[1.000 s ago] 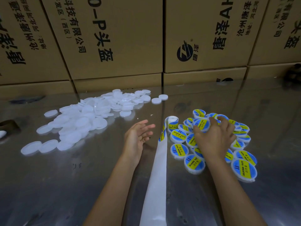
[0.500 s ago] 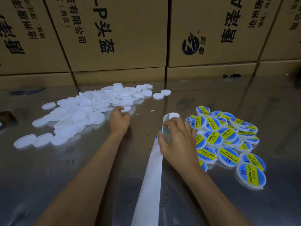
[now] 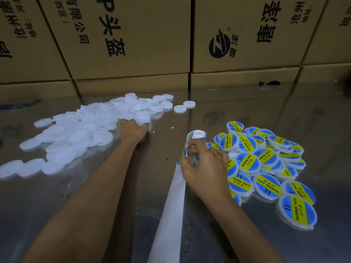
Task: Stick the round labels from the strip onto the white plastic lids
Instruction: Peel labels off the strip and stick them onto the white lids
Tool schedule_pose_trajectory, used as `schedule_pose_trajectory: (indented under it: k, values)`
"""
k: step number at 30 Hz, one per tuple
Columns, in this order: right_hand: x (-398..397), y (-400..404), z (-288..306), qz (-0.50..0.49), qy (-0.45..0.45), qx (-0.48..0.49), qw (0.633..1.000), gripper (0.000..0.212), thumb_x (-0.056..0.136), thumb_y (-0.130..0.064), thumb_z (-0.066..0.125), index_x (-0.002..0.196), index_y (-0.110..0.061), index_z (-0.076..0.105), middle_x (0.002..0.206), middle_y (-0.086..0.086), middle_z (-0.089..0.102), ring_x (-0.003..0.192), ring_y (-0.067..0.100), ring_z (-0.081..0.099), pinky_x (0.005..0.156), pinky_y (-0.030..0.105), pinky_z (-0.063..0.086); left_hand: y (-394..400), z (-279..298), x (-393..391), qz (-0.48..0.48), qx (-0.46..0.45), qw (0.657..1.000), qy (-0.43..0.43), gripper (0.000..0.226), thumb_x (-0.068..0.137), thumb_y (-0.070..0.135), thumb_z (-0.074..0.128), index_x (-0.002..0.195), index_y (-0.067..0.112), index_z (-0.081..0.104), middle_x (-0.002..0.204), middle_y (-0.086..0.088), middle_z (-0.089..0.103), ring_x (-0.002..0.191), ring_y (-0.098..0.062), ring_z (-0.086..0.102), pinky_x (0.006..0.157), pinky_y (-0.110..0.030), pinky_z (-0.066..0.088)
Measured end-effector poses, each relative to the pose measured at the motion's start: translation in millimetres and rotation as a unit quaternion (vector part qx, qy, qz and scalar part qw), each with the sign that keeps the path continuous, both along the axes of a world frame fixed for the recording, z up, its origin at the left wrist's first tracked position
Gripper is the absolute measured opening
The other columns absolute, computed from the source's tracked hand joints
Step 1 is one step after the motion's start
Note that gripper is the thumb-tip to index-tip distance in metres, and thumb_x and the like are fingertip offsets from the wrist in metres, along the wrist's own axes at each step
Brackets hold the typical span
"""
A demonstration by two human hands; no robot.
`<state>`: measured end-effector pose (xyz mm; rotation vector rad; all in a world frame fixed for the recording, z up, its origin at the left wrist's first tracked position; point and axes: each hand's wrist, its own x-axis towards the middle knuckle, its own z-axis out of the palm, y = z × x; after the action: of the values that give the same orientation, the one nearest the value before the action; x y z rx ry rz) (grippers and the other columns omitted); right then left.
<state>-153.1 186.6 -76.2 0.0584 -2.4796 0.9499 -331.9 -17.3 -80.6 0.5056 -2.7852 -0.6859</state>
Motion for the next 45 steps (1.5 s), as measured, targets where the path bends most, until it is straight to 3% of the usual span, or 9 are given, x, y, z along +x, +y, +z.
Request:
schedule_pose_trajectory:
  k: [4, 7, 12, 20, 25, 28, 33, 40, 45]
  values:
    - [1.9, 0.1, 1.8, 0.019, -0.017, 0.012, 1.0, 0.042, 0.081, -0.022, 0.061, 0.122, -0.027, 0.054, 0.093, -0.013, 0.068, 0.102, 0.014, 0.058, 0.106, 0.029, 0.02, -1.2, 1.1, 10.3, -0.024, 0.033, 0.999, 0.015, 0.06, 0.096, 0.048, 0.056, 0.139, 0.006, 0.056, 0.15, -0.02, 0.042, 0.142, -0.035, 0.028, 0.118, -0.041, 0.017]
    - [3.1, 0.3, 2.7, 0.027, -0.037, 0.013, 0.999, 0.05, 0.08, -0.016, 0.06, 0.128, -0.028, 0.052, 0.097, -0.01, 0.068, 0.106, 0.016, 0.056, 0.108, 0.031, 0.021, -4.0, 0.5, 19.3, -0.035, 0.056, 0.997, 0.037, 0.05, 0.09, 0.05, 0.066, 0.115, 0.007, 0.069, 0.131, -0.018, 0.059, 0.131, -0.035, 0.042, 0.114, -0.042, 0.025]
    - [1.2, 5.0, 2.9, 0.025, -0.077, 0.01, 0.997, 0.058, 0.081, -0.011, 0.057, 0.135, -0.032, 0.051, 0.105, -0.005, 0.067, 0.114, 0.017, 0.051, 0.111, 0.034, 0.022, -7.4, -1.0, 43.9, -0.049, 0.237, 0.966, 0.089, 0.051, 0.083, 0.026, 0.08, 0.119, 0.014, 0.045, 0.12, -0.011, 0.055, 0.116, -0.033, 0.054, 0.097, -0.041, 0.048]
    - [4.3, 5.3, 5.0, 0.016, -0.05, -0.07, 0.996, 0.027, 0.081, -0.021, 0.066, 0.107, -0.03, 0.068, 0.087, -0.006, 0.069, 0.102, 0.015, 0.06, 0.107, 0.037, 0.032, 0.3, -5.8, 94.2, -0.08, 0.38, 0.905, 0.176, 0.046, 0.09, 0.009, 0.071, 0.13, 0.024, 0.054, 0.131, -0.003, 0.054, 0.108, -0.028, 0.061, 0.07, -0.03, 0.058]
    - [7.0, 5.1, 5.3, 0.022, -0.034, -0.075, 0.996, 0.017, 0.083, -0.023, 0.068, 0.099, -0.029, 0.068, 0.083, -0.006, 0.069, 0.097, 0.015, 0.061, 0.105, 0.04, 0.035, 20.7, 1.1, 132.8, -0.102, 0.386, 0.897, 0.189, 0.036, 0.093, 0.003, 0.065, 0.121, 0.025, 0.064, 0.11, -0.001, 0.063, 0.05, -0.012, 0.051, 0.044, -0.016, 0.044]
    - [10.6, 5.5, 6.8, 0.048, -0.019, -0.092, 0.994, 0.021, 0.08, -0.009, 0.067, 0.093, -0.026, 0.068, 0.083, -0.007, 0.071, 0.094, 0.018, 0.065, 0.099, 0.044, 0.041, 39.2, 10.1, 159.3, -0.136, 0.468, 0.852, 0.191, 0.035, 0.092, 0.0, 0.064, 0.119, 0.023, 0.067, 0.117, 0.009, 0.06, 0.059, -0.004, 0.06, 0.048, -0.019, 0.05]
    - [16.7, 5.2, 10.8, 0.095, -0.022, -0.147, 0.984, 0.03, 0.078, -0.001, 0.063, 0.099, -0.023, 0.067, 0.09, -0.004, 0.07, 0.09, 0.018, 0.063, 0.092, 0.046, 0.047, 72.4, 23.0, 184.0, -0.223, 0.558, 0.781, 0.168, 0.04, 0.102, 0.007, 0.055, 0.139, 0.022, 0.05, 0.113, -0.015, 0.073, 0.085, -0.028, 0.076, 0.066, -0.028, 0.059]
    - [17.3, 7.4, 12.7, 0.107, -0.02, -0.149, 0.983, 0.024, 0.079, -0.001, 0.063, 0.092, -0.021, 0.068, 0.09, -0.006, 0.07, 0.094, 0.016, 0.062, 0.091, 0.045, 0.048, 75.3, 20.4, 182.9, -0.229, 0.537, 0.797, 0.159, 0.035, 0.106, 0.009, 0.045, 0.14, 0.017, 0.043, 0.111, -0.014, 0.073, 0.083, -0.028, 0.076, 0.091, -0.034, 0.055]
    - [16.2, 8.1, 12.3, 0.099, -0.02, -0.133, 0.986, 0.019, 0.081, -0.004, 0.065, 0.089, -0.021, 0.067, 0.088, -0.007, 0.067, 0.094, 0.016, 0.06, 0.093, 0.048, 0.045, 77.8, 20.0, 181.2, -0.235, 0.542, 0.793, 0.148, 0.032, 0.105, 0.007, 0.044, 0.135, 0.02, 0.045, 0.108, -0.017, 0.073, 0.081, -0.025, 0.076, 0.083, -0.027, 0.058]
